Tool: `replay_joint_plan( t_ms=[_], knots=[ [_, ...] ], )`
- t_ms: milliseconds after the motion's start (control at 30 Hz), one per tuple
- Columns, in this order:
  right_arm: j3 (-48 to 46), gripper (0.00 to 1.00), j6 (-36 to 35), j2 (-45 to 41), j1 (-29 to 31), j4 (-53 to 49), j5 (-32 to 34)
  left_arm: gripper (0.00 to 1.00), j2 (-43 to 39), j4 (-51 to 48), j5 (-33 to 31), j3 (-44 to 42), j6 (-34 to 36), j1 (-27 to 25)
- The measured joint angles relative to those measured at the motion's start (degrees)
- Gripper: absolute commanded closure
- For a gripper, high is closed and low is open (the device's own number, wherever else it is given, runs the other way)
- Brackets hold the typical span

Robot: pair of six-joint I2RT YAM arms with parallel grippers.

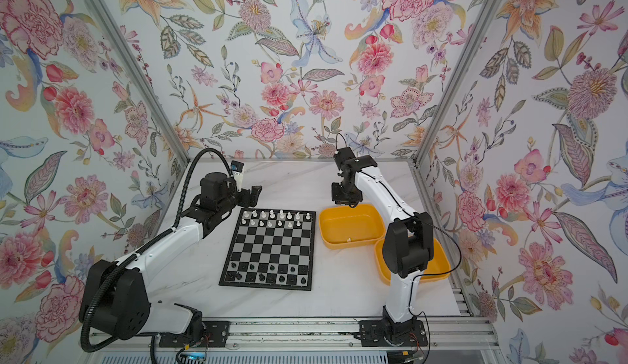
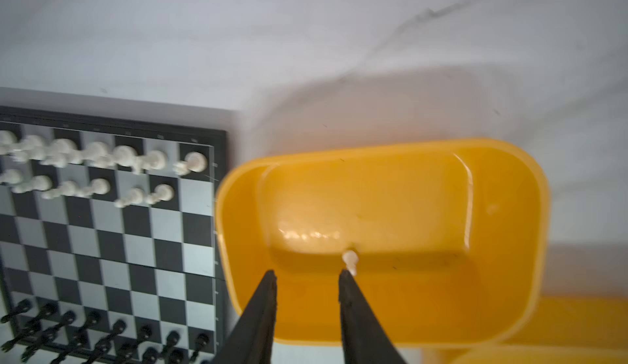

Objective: Set up the chess pieces on the board
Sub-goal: 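Swing the open right gripper over the nearer yellow tray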

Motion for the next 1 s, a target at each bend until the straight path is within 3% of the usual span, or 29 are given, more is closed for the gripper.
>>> replay_joint_plan(
  t_ms=[333, 533, 733, 1000],
  knots=[
    [-30.14, 0.71, -0.61, -22.69, -17.62, -0.83, 5.38, 0.14, 11.37, 2.32, 3.26, 9.49, -0.42, -1.75],
    [-37.24, 0.71, -1.05, -29.73, -28.48, -1.11, 4.72, 0.14, 16.96, 1.92, 4.55, 16.04, -0.42, -4.24],
    [-40.15, 0.72, -0.42, -29.03, -33.86, 1.46, 4.74, 0.14, 20.55, 1.77, 4.81, 21.88, -0.39, -5.64],
    [-41.51, 0.73, 0.72, -19.37, -41.66, 8.98, 4.94, 0.14, 22.58, 1.62, 4.76, 24.33, -0.59, -6.03]
  ],
)
